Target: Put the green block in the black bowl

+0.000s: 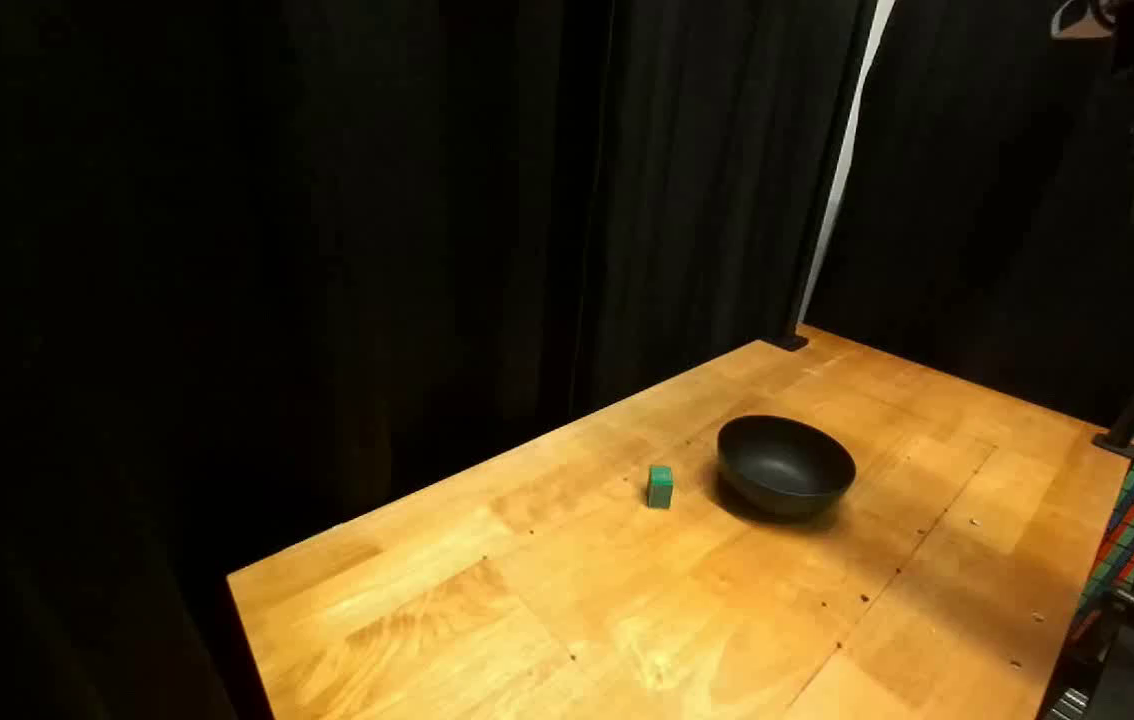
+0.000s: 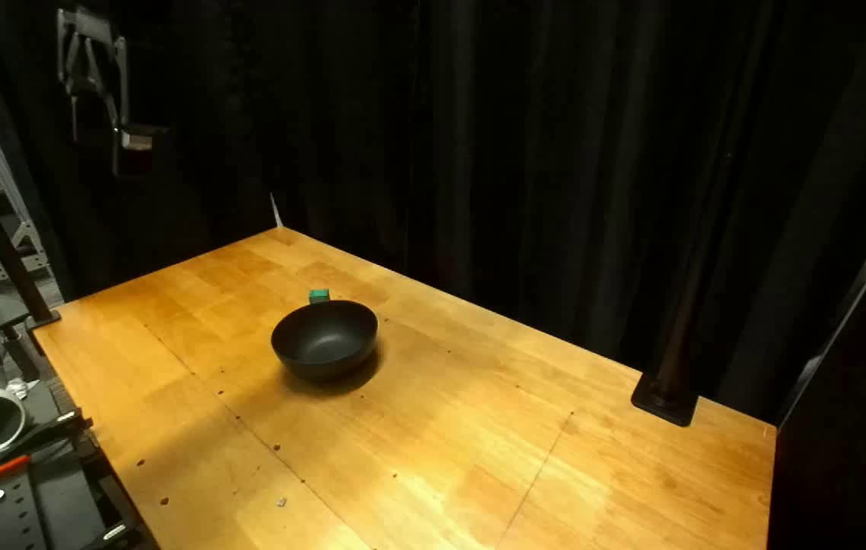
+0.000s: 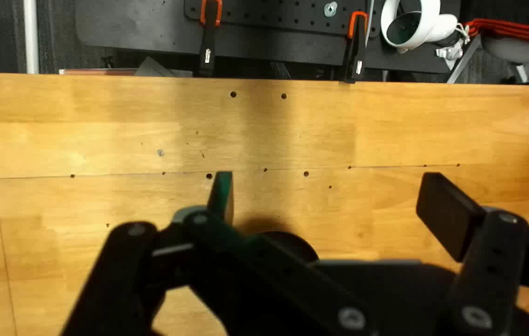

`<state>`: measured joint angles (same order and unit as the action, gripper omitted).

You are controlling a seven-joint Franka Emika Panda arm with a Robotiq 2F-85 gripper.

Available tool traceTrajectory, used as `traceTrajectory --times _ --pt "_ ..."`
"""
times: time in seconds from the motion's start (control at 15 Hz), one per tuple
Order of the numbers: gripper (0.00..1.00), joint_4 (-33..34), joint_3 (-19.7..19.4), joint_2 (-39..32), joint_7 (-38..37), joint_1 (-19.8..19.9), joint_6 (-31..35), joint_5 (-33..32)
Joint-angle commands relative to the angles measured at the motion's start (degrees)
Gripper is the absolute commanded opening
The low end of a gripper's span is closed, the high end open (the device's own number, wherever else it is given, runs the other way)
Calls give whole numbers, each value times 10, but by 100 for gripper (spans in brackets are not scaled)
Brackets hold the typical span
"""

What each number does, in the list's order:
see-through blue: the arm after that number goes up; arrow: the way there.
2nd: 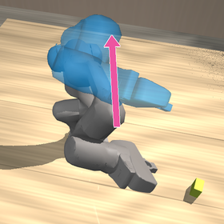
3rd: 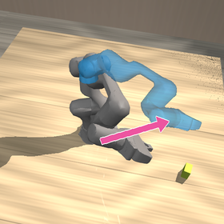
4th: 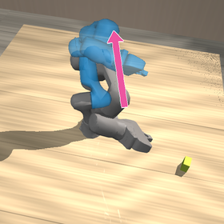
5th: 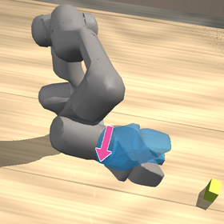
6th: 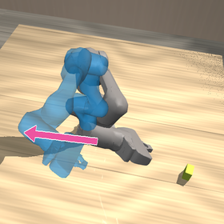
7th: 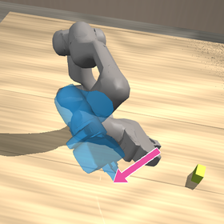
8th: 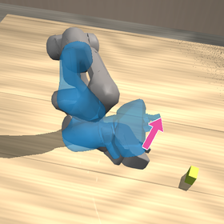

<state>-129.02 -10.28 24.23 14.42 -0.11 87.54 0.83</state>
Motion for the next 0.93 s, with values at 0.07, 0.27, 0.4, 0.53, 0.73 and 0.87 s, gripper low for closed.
traceTrajectory --times 0.07,0.27,0.4,0.53,0.73,0.87 --pt "100 4 10 -1 4 12 -1 3" --pt "100 5 10 0 4 12 -1 3" --pt "100 5 10 0 4 12 -1 3" --pt "100 2 18 -11 -13 9 21 9" --pt "100 -12 63 -60 -56 -13 86 17" --pt "100 -13 95 -101 -77 -27 129 19"
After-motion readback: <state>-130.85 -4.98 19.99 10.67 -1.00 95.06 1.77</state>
